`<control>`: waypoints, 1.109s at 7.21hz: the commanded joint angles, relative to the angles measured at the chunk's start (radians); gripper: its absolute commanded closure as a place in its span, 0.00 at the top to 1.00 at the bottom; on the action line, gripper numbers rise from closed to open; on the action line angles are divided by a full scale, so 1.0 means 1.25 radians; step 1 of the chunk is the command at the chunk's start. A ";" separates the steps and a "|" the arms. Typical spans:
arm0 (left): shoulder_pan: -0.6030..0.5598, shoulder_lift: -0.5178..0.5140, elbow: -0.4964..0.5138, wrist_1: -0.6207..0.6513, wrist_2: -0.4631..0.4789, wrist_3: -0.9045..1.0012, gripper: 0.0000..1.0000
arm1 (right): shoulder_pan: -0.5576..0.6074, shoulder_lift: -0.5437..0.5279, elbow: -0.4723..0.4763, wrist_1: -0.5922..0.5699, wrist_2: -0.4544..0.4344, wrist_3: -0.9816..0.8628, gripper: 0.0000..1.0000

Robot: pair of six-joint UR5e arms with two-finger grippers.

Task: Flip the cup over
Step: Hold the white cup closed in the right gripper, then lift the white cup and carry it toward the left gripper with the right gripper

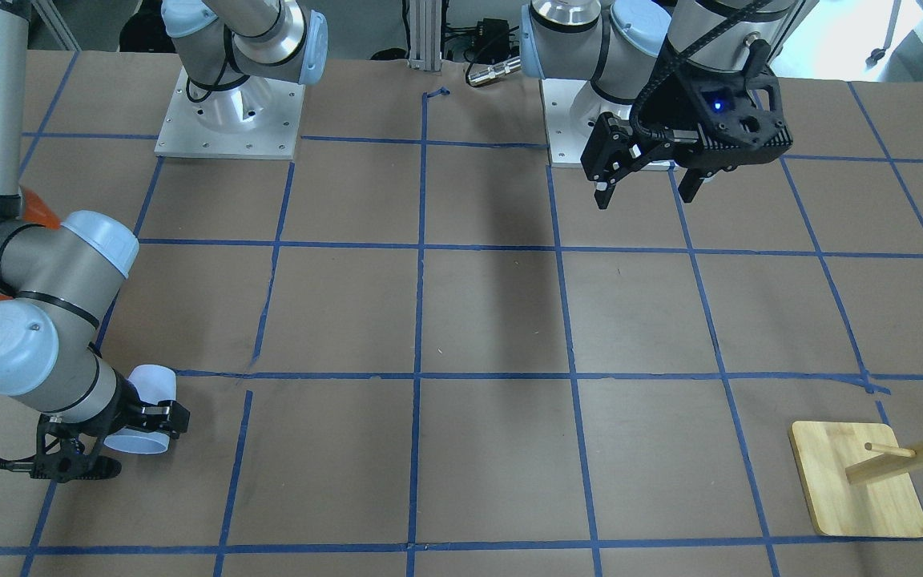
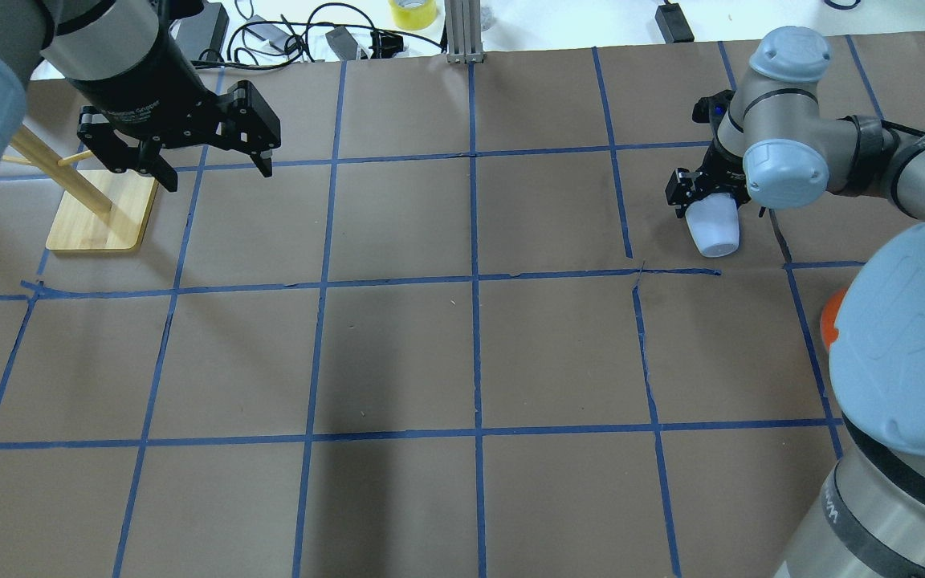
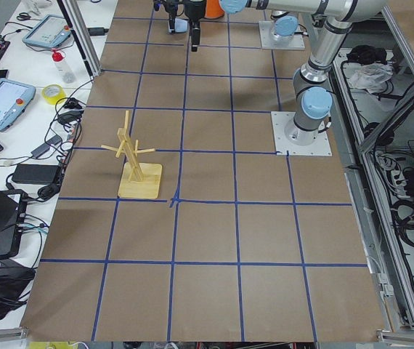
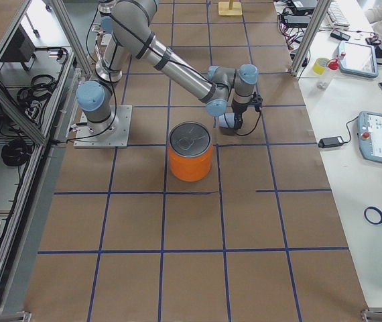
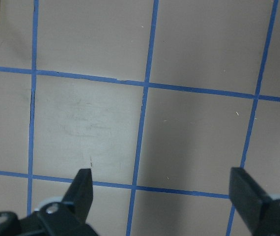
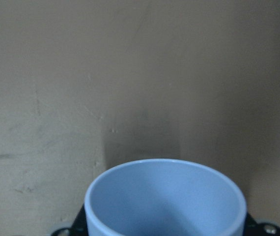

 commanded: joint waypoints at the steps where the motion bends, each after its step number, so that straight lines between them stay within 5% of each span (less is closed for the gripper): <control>1: 0.000 0.000 0.000 0.000 0.001 0.000 1.00 | 0.005 -0.034 -0.003 0.038 0.013 -0.039 0.19; 8: 0.000 0.000 0.000 0.000 0.001 0.000 1.00 | 0.231 -0.085 -0.021 0.031 0.113 -0.384 0.20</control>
